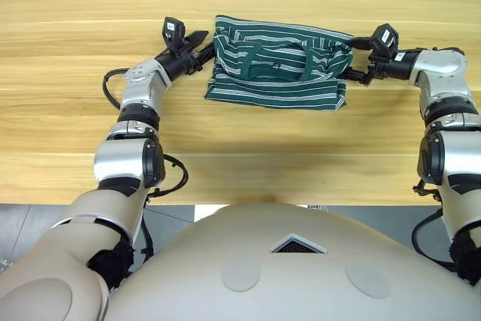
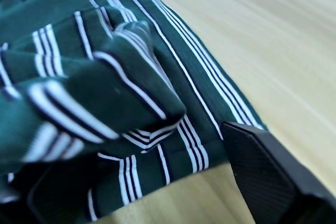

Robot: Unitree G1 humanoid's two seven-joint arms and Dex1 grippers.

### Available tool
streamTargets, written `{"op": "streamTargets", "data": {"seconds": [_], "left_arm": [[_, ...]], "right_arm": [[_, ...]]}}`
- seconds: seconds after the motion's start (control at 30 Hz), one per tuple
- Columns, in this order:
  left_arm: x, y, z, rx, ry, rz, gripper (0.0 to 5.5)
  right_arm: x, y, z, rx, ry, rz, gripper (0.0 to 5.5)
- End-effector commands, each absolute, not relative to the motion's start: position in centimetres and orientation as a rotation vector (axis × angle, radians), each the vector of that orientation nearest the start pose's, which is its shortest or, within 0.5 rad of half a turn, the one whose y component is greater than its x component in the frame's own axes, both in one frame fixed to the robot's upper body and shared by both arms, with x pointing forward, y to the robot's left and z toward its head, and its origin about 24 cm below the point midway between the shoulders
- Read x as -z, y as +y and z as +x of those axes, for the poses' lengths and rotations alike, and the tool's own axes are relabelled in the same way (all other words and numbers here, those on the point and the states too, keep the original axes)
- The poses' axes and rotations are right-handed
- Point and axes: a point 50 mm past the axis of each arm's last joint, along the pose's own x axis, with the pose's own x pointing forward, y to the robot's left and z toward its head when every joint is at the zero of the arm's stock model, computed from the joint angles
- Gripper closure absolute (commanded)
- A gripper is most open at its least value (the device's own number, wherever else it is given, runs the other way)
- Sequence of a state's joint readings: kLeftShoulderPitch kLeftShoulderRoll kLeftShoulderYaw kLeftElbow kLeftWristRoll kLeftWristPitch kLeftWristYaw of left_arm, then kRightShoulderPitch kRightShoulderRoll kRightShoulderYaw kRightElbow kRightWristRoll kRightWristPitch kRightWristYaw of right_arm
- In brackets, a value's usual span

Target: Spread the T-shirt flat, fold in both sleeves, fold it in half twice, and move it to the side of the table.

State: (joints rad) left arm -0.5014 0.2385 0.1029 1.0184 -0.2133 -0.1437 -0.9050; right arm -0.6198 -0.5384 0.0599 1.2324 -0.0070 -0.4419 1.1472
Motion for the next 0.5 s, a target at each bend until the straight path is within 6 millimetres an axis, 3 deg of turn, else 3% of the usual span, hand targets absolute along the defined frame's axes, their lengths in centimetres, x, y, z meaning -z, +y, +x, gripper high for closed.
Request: {"op": "streamTargets", "data": {"seconds": [0.03, 0.2, 0.33, 0.5], "left_arm": [[3.2, 18.9, 26.8, 0.751, 0.350, -0.085, 2.48], [3.6, 18.9, 25.4, 0.762, 0.371, -0.114, 2.48], [3.6, 19.0, 25.0, 0.754, 0.380, -0.121, 2.48], [3.1, 19.0, 24.9, 0.752, 0.369, -0.128, 2.48]], "right_arm": [[-3.6, -25.6, 29.9, -1.030, 0.270, -0.346, 1.41], [-5.0, -24.8, 29.7, -1.067, 0.108, -0.365, 1.41], [-5.1, -22.9, 28.8, -1.123, 0.041, -0.560, 1.41], [-3.5, -21.2, 27.7, -1.186, 0.095, -0.855, 1.41]]}}
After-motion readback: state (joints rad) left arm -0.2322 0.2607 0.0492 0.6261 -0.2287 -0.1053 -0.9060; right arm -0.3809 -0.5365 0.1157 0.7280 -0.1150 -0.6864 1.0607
